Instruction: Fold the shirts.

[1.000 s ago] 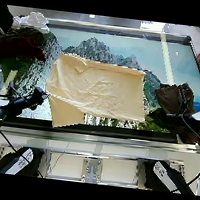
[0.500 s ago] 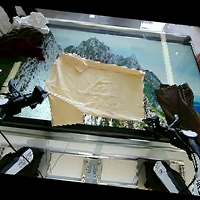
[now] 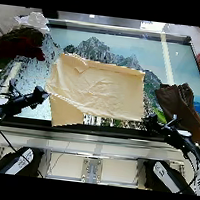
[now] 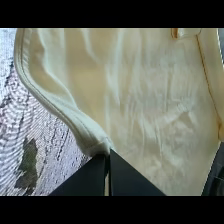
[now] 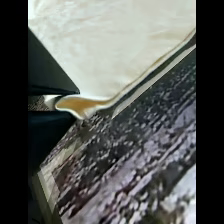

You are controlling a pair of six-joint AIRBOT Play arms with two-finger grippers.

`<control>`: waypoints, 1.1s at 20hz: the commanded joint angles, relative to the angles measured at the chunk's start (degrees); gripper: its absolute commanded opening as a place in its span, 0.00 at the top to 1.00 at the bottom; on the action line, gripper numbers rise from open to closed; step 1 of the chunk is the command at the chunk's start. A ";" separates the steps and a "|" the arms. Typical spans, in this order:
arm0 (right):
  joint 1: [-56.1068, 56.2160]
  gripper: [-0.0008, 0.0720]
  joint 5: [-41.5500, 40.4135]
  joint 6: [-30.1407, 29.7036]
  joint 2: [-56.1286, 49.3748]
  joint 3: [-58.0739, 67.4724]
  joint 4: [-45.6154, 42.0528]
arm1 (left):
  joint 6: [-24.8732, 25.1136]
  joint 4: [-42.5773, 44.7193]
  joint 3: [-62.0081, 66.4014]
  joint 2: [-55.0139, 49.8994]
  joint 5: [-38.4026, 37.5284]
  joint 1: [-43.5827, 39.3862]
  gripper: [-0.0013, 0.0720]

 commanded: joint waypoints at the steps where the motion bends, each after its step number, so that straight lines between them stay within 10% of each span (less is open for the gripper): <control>1: 1.62 0.94 -0.96 -3.21 -0.72 0.04 5.90 | 0.68 -0.02 0.07 -0.02 -0.48 0.07 0.96; 4: 1.60 0.94 5.09 -11.13 0.00 3.82 15.34 | 3.21 -0.52 2.27 0.04 -2.01 0.09 0.96; 11: -11.13 0.94 24.35 -6.29 18.29 30.12 14.82 | 10.23 3.61 32.76 9.77 -17.00 0.07 0.97; 22: -25.05 0.95 24.11 -2.14 26.99 78.36 4.35 | -1.60 32.98 77.66 17.31 -15.19 0.07 0.97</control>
